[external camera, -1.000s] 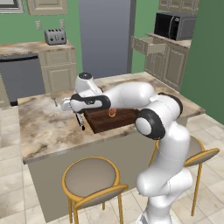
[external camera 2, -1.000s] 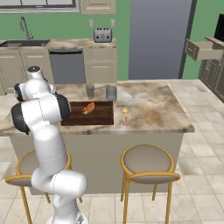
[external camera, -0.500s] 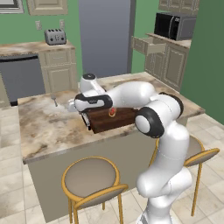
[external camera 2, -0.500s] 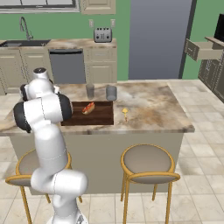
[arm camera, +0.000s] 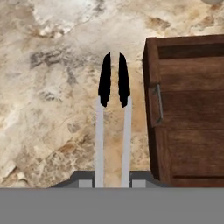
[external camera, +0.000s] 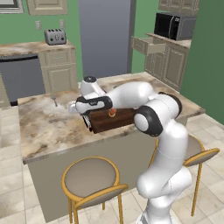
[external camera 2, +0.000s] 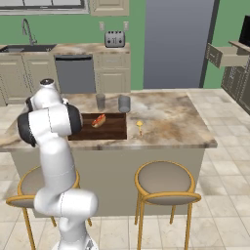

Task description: Take the tongs from the drawer on the left and place them on the dining counter next to the tray containing the hot dog.

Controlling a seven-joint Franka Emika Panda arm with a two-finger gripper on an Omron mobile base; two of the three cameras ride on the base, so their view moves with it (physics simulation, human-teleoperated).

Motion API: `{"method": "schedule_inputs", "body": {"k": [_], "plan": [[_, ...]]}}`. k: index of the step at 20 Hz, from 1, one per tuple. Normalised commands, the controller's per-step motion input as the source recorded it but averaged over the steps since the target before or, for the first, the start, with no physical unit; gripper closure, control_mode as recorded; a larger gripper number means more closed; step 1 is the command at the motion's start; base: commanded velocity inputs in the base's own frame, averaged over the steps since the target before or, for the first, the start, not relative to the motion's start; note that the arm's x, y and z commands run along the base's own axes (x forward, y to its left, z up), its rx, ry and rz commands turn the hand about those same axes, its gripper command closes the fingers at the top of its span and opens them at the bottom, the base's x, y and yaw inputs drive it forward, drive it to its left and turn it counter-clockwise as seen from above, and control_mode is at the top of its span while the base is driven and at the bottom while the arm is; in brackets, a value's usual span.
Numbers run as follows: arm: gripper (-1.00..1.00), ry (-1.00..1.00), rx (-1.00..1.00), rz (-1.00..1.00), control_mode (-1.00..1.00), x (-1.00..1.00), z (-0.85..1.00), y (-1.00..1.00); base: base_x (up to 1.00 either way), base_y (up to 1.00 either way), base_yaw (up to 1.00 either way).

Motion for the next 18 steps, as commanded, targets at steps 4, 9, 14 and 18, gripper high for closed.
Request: {"method": "schedule_inputs", "body": {"k": [4, 9, 14, 18], "plan": [[1.0, 0.0, -0.06, 0.0, -1.0, 0.16, -0.23, 0.09, 0.0, 0.0, 0.0], [1.0, 0.0, -0.05, 0.0, -1.0, 0.17, -0.15, 0.19, 0.0, 0.0, 0.0], [1.0, 0.0, 0.0, 0.0, -1.0, 0.29, -0.01, 0.13, 0.0, 0.0, 0.0], [1.0, 0.0, 0.0, 0.0, -1.0, 0.44, -0.12, 0.0, 0.0, 0.0, 0.0]]}}
